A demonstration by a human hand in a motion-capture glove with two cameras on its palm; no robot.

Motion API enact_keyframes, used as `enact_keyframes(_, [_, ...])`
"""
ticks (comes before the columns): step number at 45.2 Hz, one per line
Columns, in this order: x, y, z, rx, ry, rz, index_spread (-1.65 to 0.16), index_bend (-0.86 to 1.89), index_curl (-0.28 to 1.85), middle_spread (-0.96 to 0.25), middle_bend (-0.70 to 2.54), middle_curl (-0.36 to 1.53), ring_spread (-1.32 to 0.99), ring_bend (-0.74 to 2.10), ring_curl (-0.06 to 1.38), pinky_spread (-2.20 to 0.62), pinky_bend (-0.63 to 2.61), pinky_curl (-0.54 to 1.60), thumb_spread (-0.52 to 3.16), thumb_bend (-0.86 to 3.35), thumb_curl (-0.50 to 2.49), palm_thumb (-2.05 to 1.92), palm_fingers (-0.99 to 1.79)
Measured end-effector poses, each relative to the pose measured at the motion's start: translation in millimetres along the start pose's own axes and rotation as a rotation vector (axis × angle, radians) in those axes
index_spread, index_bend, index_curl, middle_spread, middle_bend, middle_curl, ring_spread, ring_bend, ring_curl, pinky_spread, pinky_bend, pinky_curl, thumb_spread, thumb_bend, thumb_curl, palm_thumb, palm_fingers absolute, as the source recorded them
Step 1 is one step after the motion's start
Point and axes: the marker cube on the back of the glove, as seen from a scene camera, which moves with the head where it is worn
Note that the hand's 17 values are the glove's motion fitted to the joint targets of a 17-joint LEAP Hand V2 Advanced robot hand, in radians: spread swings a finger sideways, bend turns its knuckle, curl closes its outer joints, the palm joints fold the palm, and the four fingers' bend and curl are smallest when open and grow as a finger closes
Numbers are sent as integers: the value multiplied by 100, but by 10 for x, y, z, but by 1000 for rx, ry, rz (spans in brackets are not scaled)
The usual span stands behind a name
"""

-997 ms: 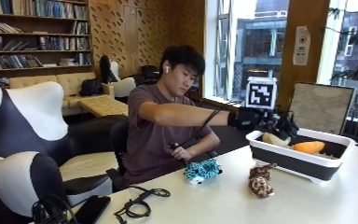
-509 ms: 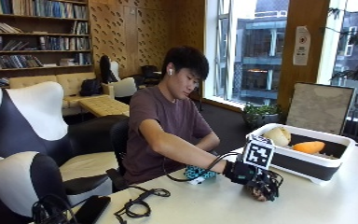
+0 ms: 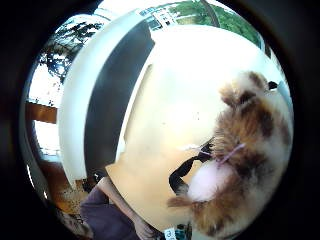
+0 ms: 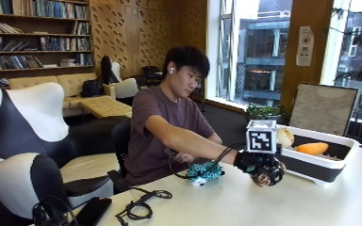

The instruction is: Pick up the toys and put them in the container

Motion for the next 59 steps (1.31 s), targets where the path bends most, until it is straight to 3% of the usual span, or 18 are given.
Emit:
enact_keyframes(20, [-371, -600, -1803, 222, 84, -99, -25, 116, 87, -25, 122, 85, -38, 121, 66, -31, 78, 44, 76, 12, 77, 53, 115])
enact_keyframes(25, [-484, -786, -1855, 241, 199, -156, -23, 117, 90, -23, 124, 86, -37, 122, 66, -32, 79, 45, 72, 11, 81, 53, 113])
enact_keyframes(36, [-1329, -1289, -1644, 229, 83, -22, -21, 118, 94, -21, 127, 86, -37, 125, 67, -32, 81, 46, 66, 9, 90, 52, 111])
enact_keyframes(41, [-1581, -1486, -1376, 216, 287, -5, -21, 117, 96, -20, 128, 86, -36, 125, 67, -32, 81, 47, 64, 9, 94, 52, 111])
enact_keyframes(47, [-2010, -1559, -1207, 107, 166, -1, -20, 116, 97, -20, 127, 85, -36, 125, 67, -32, 82, 47, 62, 6, 97, 50, 109])
enact_keyframes(51, [-2149, -1554, -1086, -81, 122, 16, -21, 106, 99, -21, 119, 84, -36, 123, 68, -30, 82, 49, 68, 0, 95, 42, 79])
enact_keyframes(56, [-2022, -1514, -1011, -196, 245, 99, -20, 52, 87, -18, 71, 69, -26, 103, 66, -18, 109, 59, 94, -13, 77, 5, -35])
enact_keyframes(59, [-2070, -1445, -1076, -195, 166, 5, -20, 26, 72, -12, 52, 60, -20, 86, 57, -11, 113, 53, 100, -10, 70, -4, -40])
